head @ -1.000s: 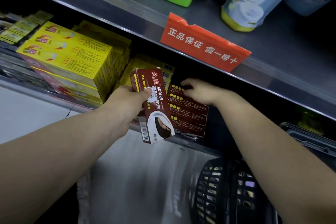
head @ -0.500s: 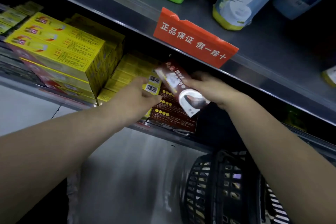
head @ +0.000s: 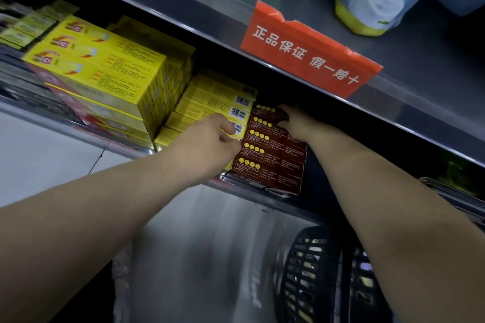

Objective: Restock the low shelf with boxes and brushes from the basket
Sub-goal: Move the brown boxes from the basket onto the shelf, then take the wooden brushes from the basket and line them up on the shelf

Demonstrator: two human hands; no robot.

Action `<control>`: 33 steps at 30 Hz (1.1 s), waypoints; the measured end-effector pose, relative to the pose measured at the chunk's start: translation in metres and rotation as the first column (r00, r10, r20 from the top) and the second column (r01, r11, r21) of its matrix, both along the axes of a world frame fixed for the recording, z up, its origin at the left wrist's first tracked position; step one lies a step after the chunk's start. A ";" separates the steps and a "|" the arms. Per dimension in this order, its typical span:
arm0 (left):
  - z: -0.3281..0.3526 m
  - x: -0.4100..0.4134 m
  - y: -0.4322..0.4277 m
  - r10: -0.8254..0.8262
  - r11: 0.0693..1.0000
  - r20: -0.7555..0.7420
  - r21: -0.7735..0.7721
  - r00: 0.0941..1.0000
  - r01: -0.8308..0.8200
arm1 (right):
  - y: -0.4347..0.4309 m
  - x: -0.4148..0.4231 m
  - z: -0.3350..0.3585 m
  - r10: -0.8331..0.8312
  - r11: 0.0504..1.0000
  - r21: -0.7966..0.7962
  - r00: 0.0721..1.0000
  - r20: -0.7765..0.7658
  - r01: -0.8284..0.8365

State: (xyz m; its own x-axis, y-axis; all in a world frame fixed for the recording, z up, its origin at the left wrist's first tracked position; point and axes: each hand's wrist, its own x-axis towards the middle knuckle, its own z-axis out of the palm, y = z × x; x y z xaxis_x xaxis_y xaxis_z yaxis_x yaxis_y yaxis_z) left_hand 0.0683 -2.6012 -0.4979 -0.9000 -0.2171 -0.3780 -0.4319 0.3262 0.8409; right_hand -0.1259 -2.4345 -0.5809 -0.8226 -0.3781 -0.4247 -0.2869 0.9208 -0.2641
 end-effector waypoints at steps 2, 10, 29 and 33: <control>-0.001 0.001 0.000 -0.011 1.000 -0.002 -0.024 1.000 0.011 | -0.001 -0.001 -0.010 0.024 0.997 0.072 1.000 0.017 -0.025; 0.013 0.003 0.022 -0.067 0.998 -0.039 0.007 0.997 0.068 | -0.001 0.014 0.027 0.053 0.997 0.052 0.988 0.147 -0.062; 0.073 0.060 0.211 -0.874 0.473 -0.230 -0.606 0.429 0.639 | 0.278 0.238 0.124 -0.343 0.876 -0.240 0.891 0.297 0.418; 0.060 0.059 0.239 -0.925 0.358 -0.154 -0.664 0.349 0.656 | 0.317 0.252 0.062 -0.294 0.955 0.066 0.885 0.360 0.291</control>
